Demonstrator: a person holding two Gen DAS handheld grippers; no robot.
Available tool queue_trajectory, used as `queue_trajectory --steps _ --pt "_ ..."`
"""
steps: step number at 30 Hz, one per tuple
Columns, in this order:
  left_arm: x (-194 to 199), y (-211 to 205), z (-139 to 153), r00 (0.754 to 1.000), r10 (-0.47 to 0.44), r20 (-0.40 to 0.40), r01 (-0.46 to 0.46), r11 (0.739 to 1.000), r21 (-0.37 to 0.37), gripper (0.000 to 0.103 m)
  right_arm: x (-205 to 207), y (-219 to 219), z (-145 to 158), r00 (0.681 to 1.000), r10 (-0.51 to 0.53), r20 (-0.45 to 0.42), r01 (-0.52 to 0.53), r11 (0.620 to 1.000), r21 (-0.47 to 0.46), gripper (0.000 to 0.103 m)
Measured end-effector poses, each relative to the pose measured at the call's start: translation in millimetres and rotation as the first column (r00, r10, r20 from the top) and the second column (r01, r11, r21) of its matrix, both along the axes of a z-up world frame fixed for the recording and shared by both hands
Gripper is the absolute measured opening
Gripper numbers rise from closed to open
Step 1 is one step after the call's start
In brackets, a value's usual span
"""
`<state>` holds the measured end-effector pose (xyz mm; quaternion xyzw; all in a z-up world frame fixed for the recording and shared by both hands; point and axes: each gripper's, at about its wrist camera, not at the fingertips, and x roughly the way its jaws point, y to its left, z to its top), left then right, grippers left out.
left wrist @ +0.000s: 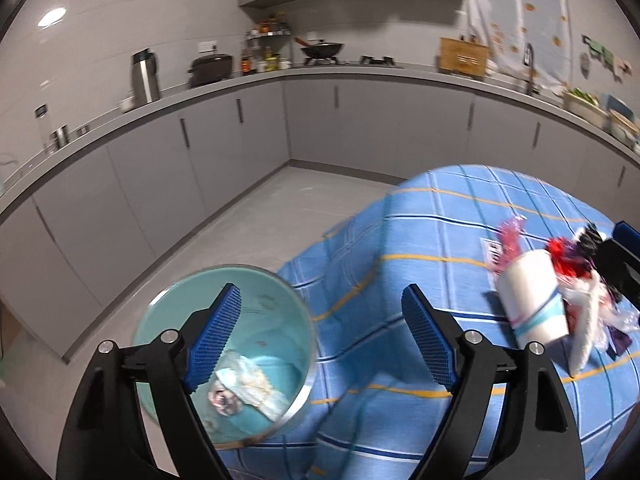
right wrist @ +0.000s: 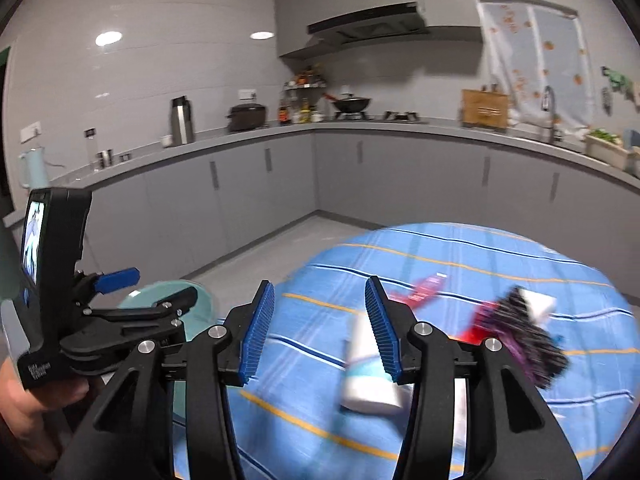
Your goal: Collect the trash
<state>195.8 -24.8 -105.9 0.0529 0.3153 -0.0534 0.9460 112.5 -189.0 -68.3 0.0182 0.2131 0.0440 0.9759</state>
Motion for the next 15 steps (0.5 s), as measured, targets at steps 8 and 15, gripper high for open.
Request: queue_trajectory --steps 8,15 --pt "-10 -50 -13 0.995 -0.095 -0.022 0.096 0.995 0.011 0.089 -28 -48 -30 0.991 -0.128 -0.039 0.126 0.991 -0.041 0.048" --pt "-12 -65 -18 0.993 -0.116 -0.025 0.117 0.992 0.037 0.091 -26 -48 -48 0.989 -0.130 -0.074 0.125 0.990 -0.068 0.052"
